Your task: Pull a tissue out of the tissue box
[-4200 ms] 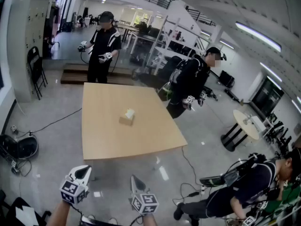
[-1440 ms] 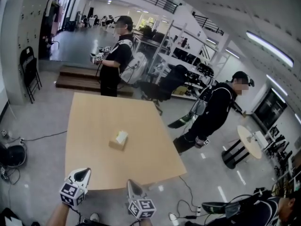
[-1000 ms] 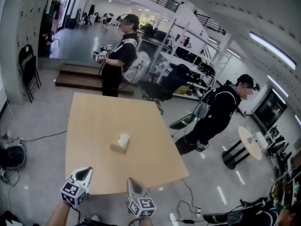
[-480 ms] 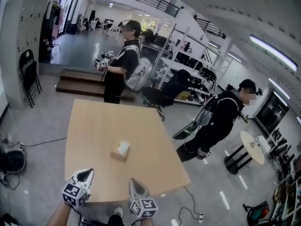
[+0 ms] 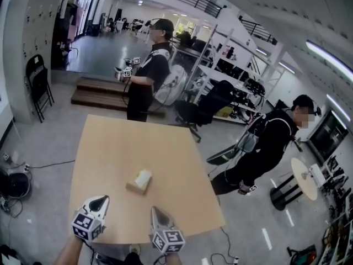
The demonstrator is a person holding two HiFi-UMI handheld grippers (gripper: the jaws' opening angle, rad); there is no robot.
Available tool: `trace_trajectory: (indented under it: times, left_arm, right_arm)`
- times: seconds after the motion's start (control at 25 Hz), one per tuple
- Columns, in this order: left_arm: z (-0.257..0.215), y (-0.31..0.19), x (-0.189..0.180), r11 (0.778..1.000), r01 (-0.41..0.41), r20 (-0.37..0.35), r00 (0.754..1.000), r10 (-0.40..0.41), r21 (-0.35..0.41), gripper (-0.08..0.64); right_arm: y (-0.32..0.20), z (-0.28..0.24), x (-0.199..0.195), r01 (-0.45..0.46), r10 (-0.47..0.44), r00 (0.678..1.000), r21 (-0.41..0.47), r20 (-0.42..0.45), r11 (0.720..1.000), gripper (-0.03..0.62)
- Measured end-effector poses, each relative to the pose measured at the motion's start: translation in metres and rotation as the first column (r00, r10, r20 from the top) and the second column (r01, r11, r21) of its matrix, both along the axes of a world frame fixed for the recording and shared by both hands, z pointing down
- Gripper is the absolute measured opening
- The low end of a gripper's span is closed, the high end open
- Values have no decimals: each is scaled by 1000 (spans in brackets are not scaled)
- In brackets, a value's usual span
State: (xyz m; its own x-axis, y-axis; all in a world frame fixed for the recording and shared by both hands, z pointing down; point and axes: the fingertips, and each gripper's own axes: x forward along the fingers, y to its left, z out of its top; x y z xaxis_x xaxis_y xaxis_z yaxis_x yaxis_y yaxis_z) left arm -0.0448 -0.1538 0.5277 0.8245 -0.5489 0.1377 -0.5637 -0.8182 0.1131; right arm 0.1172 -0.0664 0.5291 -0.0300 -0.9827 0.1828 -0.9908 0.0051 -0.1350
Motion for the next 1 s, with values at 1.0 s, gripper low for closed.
trace_trajectory:
  times: [1.0]
  left_arm:
    - [6,-62,78,973,229,48,973,-227,-29,8]
  right_arm:
    - [-100,21,96,222,-220,974,-49,51,974,11]
